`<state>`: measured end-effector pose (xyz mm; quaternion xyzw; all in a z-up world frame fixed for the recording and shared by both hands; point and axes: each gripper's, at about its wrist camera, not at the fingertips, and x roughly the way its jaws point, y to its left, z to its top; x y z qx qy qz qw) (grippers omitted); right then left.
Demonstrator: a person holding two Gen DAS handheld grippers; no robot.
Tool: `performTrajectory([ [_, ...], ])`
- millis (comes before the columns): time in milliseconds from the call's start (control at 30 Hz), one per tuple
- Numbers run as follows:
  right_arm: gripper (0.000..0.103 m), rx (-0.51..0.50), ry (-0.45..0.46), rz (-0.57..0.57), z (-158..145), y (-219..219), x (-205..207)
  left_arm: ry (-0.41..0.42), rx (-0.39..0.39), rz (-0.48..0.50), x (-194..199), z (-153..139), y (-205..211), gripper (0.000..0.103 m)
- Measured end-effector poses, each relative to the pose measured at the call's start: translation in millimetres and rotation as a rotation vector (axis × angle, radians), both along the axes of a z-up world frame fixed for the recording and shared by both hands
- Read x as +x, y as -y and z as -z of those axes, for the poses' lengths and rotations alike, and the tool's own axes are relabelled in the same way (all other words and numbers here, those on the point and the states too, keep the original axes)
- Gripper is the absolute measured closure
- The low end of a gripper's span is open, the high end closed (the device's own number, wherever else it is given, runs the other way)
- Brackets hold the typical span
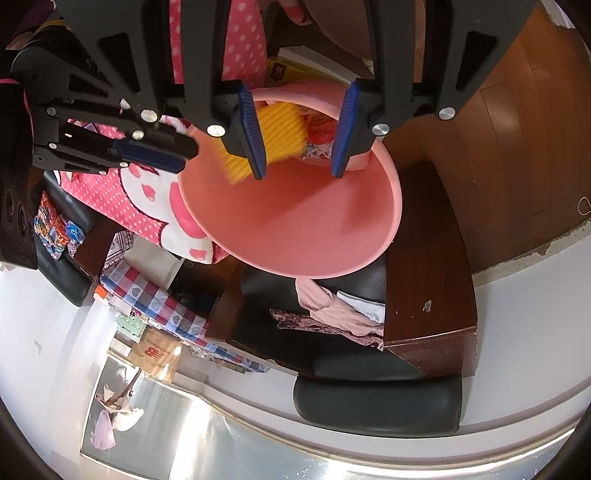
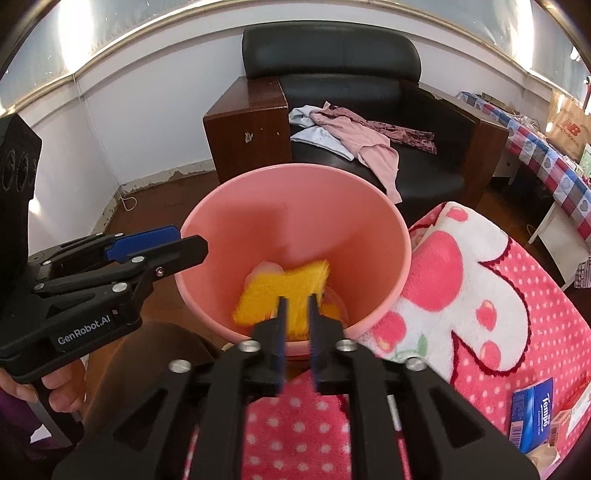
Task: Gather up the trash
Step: 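Move both open tools back over the table items, then grasp the pink-white paper cup with the left tool while the right tool grasps the purple cloth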
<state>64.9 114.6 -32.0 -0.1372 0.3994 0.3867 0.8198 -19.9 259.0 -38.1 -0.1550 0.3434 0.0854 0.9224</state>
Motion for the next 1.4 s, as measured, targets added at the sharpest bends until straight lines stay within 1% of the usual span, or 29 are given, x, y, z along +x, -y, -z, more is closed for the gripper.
performTrajectory([
  [167,0.074,0.029,0.001,0.011,-4,5,-1,0.005,0.002,0.004,-2,-3,3,0.067],
  [300,0.074,0.055,0.012,0.039,-9,18,-4,0.015,0.006,0.021,-1,-7,8,0.067],
  [500,0.074,0.077,0.033,0.106,-14,56,-12,0.033,0.005,0.066,1,-16,26,0.067],
  [700,0.074,0.093,0.059,0.225,-20,122,-27,0.045,0.011,0.153,3,-21,58,0.067],
  [867,0.074,0.066,0.088,0.394,-18,200,-46,0.051,0.020,0.242,6,-24,94,0.067],
  [900,0.074,0.063,0.087,0.418,-17,210,-48,0.052,0.023,0.264,7,-25,103,0.067],
  [967,0.074,0.063,0.073,0.500,-13,246,-54,0.053,0.027,0.295,8,-25,116,0.067],
  [1100,0.074,0.047,0.040,0.603,0,296,-58,0.049,0.036,0.363,14,-26,147,0.067],
  [1233,0.074,0.045,-0.014,0.649,18,325,-56,0.040,0.047,0.423,17,-25,174,0.067],
  [1300,0.073,0.053,-0.039,0.653,25,333,-54,0.037,0.058,0.456,19,-25,188,0.067],
  [1400,0.063,0.070,-0.077,0.636,36,340,-48,0.038,0.072,0.507,21,-25,209,0.067],
])
